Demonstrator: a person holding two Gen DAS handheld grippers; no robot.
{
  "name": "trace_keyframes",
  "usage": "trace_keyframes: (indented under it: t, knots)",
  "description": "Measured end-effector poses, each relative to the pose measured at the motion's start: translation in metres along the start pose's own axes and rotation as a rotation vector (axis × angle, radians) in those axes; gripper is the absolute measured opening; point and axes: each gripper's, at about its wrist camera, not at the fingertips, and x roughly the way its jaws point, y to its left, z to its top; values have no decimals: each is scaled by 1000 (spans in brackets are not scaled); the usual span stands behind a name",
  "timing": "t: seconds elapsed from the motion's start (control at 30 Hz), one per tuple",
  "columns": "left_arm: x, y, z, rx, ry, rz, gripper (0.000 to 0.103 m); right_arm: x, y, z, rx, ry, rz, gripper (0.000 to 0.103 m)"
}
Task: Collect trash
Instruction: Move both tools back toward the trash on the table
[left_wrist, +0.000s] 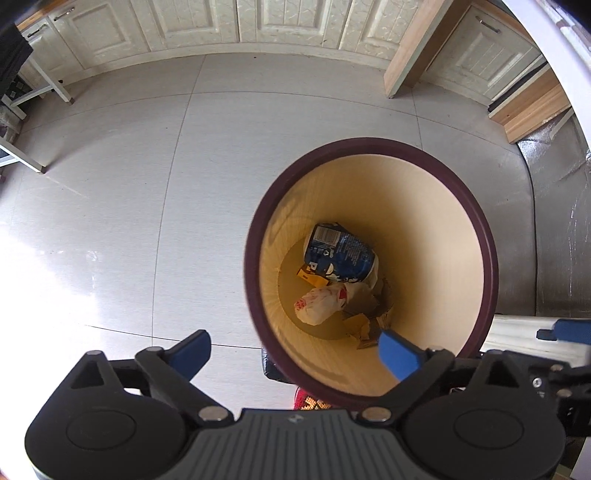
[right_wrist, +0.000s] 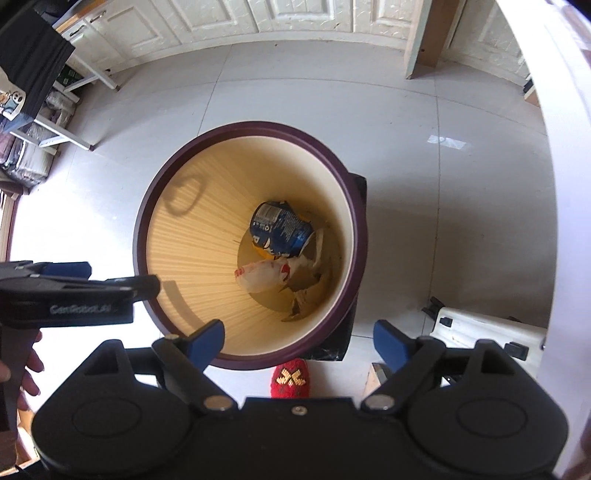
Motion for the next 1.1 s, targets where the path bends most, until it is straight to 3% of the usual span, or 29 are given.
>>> trace_keyframes:
  t: [0.03,0.2,0.63,1.1]
  knots:
    - [-2,2,-2,-1,-1,0,100,-1,-1,-1,5,-5,-4,101]
    - [-9,7,-11,-6,0,-18,103,-9,0,-8,14,-37,-17,103]
    - [-47,7,-36,19,-74,-27,103,-38,4,-31,40,-135,-65,103]
    - [-111,9,-60,37,-197,-13,103,-97,7,-54,33,-230,-66,103]
